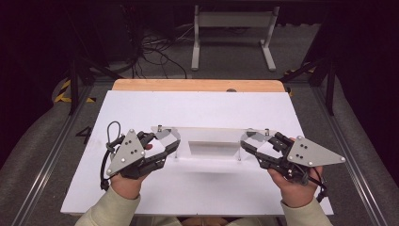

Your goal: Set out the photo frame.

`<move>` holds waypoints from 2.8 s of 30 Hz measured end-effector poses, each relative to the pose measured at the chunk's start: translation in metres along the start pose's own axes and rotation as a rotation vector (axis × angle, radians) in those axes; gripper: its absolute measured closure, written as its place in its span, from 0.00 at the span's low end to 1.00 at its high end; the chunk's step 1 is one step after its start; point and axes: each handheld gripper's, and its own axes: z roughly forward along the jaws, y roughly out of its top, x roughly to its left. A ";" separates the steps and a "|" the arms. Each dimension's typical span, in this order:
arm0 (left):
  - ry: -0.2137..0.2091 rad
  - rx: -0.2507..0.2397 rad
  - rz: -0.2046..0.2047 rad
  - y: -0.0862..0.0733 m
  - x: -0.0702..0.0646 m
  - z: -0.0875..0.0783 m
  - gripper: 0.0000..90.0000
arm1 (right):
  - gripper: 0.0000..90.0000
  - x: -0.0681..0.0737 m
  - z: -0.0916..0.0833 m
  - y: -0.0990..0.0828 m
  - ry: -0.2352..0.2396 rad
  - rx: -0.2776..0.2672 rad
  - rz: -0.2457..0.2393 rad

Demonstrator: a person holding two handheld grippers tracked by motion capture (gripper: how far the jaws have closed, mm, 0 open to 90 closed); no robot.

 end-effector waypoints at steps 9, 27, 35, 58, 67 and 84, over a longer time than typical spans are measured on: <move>-0.027 0.006 -0.045 0.007 -0.004 -0.005 0.64 | 0.69 0.000 -0.005 0.004 -0.003 -0.018 0.027; 0.009 -0.011 -0.068 -0.004 0.004 0.004 0.59 | 0.63 -0.011 0.005 -0.006 -0.006 -0.045 0.104; 0.014 0.020 -0.087 -0.018 0.012 0.017 0.54 | 0.58 -0.022 0.017 -0.027 -0.021 0.001 0.174; -0.016 0.072 -0.209 -0.042 0.035 0.026 0.33 | 0.33 -0.038 0.024 -0.051 -0.101 0.092 0.229; -0.008 0.072 -0.223 -0.045 0.041 0.010 0.28 | 0.28 -0.043 0.008 -0.046 -0.115 0.090 0.244; 0.051 0.126 -0.315 -0.094 0.059 -0.031 0.19 | 0.26 -0.046 -0.031 -0.069 -0.147 0.191 0.275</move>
